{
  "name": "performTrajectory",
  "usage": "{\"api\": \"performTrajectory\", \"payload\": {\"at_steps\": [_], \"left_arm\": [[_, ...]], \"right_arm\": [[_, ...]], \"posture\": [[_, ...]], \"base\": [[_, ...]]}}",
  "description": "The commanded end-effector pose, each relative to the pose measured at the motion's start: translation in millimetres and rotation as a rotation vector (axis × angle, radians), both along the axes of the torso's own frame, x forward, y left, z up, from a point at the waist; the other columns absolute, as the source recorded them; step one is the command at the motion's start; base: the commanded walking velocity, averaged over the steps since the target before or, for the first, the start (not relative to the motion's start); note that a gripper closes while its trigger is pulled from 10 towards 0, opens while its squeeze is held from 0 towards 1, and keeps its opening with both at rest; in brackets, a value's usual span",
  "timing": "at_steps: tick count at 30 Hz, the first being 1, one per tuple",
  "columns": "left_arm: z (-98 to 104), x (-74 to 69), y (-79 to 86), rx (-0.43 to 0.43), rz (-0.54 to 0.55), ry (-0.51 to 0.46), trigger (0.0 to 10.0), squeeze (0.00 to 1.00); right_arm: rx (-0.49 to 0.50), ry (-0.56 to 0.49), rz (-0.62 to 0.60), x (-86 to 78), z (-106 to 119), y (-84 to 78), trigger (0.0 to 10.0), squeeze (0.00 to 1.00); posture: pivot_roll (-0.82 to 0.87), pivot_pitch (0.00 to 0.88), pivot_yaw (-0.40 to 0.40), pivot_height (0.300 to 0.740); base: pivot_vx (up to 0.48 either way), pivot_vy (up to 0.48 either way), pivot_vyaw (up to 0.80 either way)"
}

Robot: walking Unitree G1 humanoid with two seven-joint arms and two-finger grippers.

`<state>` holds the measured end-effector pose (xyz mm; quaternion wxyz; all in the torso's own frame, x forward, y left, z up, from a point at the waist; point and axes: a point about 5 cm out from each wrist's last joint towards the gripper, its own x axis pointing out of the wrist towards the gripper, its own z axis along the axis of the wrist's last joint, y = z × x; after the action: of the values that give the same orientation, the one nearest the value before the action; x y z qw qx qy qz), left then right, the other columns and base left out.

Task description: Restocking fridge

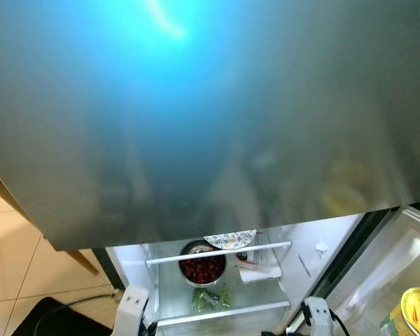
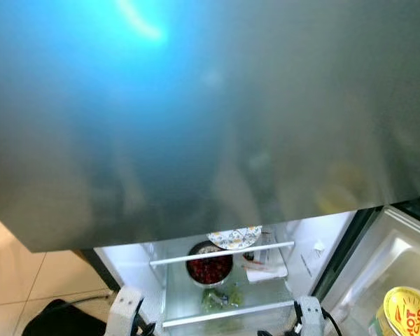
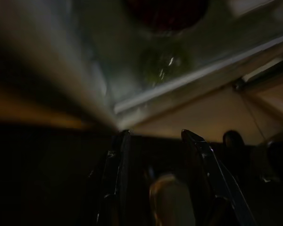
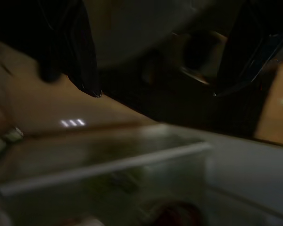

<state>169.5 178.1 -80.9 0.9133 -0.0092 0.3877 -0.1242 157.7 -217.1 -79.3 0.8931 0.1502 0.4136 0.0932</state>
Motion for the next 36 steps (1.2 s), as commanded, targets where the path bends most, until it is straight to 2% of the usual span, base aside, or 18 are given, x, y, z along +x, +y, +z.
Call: {"api": "performTrajectory", "payload": {"at_steps": [1,3,4,5,7,9,11,13,16,18,21,24,26,31,36], "left_arm": [[-6.5,-13.4,10.3,0.012,0.051,0.070,10.0,0.00],[-15.6,-33.0,14.5,0.011,0.114,0.162,10.0,0.00],[-15.6,-33.0,14.5,0.011,0.114,0.162,10.0,0.00],[-22.5,-51.2,18.8,0.017,0.174,0.243,10.0,0.00],[-27.1,-66.1,22.4,0.026,0.221,0.303,10.0,0.00],[-29.9,-76.8,24.4,0.033,0.249,0.341,10.0,0.00],[-30.7,-80.0,24.9,0.035,0.257,0.351,10.0,0.00],[-31.4,-81.7,23.6,0.033,0.259,0.360,10.0,0.00],[-31.0,-79.2,22.8,0.023,0.274,0.353,10.0,0.00],[-29.5,-72.5,22.5,0.016,0.286,0.335,10.0,0.00],[-28.9,-69.7,22.2,0.015,0.288,0.330,10.0,0.00],[-25.8,-57.1,22.0,0.017,0.284,0.304,10.0,0.00],[-25.3,-54.9,21.7,0.019,0.282,0.301,10.0,0.00],[-25.2,-54.2,21.9,0.023,0.277,0.300,10.0,0.00],[-26.3,-58.5,23.0,0.031,0.275,0.315,10.0,0.00]], "right_arm": [[-0.052,0.056,0.004,-10.8,-5.7,-2.3,10.0,0.00],[-0.107,0.122,-0.041,-23.2,-11.7,-6.8,10.0,0.00],[-0.107,0.122,-0.041,-23.2,-11.7,-6.8,10.0,0.00],[-0.153,0.176,-0.066,-35.1,-16.7,-9.3,10.0,0.00],[-0.194,0.226,-0.070,-46.7,-21.0,-10.5,10.0,0.00],[-0.219,0.272,-0.079,-58.1,-24.5,-11.9,10.0,0.00],[-0.227,0.288,-0.082,-62.3,-25.7,-12.4,10.0,0.00],[-0.249,0.313,-0.076,-68.6,-27.1,-14.1,10.0,0.00],[-0.265,0.319,-0.065,-68.9,-27.2,-15.0,10.0,0.00],[-0.276,0.309,-0.061,-63.6,-26.2,-15.0,10.0,0.00],[-0.281,0.305,-0.060,-61.3,-25.7,-14.9,10.0,0.00],[-0.301,0.274,-0.041,-47.1,-22.9,-12.2,10.0,0.00],[-0.307,0.268,-0.033,-44.2,-22.4,-11.4,10.0,0.00],[-0.316,0.270,-0.023,-44.1,-22.7,-10.3,10.0,0.00],[-0.329,0.300,-0.013,-53.5,-25.4,-10.7,10.0,0.00]], "posture": [[-0.04,0.035,0.014,0.740],[-0.05,0.027,0.012,0.740],[-0.05,0.027,0.012,0.740],[-0.05,0.021,0.008,0.740],[-0.05,0.010,0.005,0.740],[-0.05,0.001,0.004,0.740],[-0.05,0.001,0.004,0.740],[-0.05,0.000,0.000,0.740],[-0.04,0.004,-0.001,0.740],[-0.04,0.005,-0.002,0.740],[-0.04,0.004,-0.002,0.740],[-0.03,0.001,0.004,0.740],[-0.03,0.000,0.003,0.740],[-0.03,0.000,0.003,0.740],[-0.03,0.002,0.005,0.740]], "base": [[0.000,0.000,0.00],[0.000,0.000,0.00],[0.000,0.000,0.00],[0.000,0.000,0.00],[0.000,0.000,0.00],[0.000,0.000,0.00],[0.000,0.000,0.00],[0.000,0.000,0.00],[0.000,0.000,0.00],[0.000,0.000,0.00],[0.000,0.000,0.00],[-0.084,0.000,0.00],[-0.251,0.000,0.00],[-0.251,0.000,0.00],[-0.262,0.000,0.00]]}}
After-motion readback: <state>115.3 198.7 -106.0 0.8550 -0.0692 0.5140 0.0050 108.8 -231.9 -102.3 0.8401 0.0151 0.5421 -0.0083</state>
